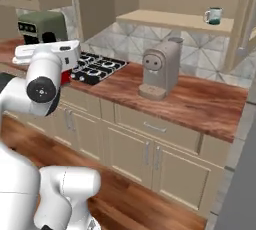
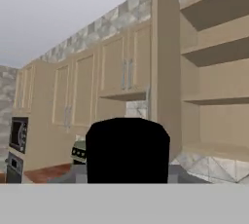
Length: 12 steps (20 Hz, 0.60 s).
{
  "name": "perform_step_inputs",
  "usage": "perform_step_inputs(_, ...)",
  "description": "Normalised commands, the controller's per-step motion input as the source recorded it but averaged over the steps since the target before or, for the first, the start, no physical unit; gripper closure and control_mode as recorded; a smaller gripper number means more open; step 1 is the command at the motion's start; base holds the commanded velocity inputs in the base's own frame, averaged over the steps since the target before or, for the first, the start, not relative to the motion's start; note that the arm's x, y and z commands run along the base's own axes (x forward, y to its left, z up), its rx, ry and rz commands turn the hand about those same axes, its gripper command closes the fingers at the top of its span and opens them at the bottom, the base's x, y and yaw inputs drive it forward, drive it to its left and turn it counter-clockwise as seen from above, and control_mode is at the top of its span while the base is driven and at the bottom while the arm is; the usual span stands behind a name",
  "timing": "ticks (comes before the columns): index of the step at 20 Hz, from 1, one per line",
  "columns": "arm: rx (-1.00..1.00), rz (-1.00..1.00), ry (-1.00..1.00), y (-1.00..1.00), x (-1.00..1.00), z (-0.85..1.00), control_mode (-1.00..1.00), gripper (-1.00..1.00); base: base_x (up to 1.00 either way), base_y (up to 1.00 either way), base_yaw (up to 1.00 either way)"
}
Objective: Open the cabinet directly in front. Then move the liquor and the mug to the dining counter with the candle on it.
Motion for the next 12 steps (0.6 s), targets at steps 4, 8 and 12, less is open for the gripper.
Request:
perform_step_inputs(4,0.00,0.00,0.00,0.00,0.00,0.00,1.00,1.00,0.00,0.10,1.00)
perform_step_inputs(8,0.00,0.00,0.00,0.00,0.00,0.00,1.00,1.00,0.00,0.12,1.00)
perform_step_inputs(12,0.00,0.00,0.00,0.00,0.00,0.00,1.00,1.00,0.00,0.13,0.99)
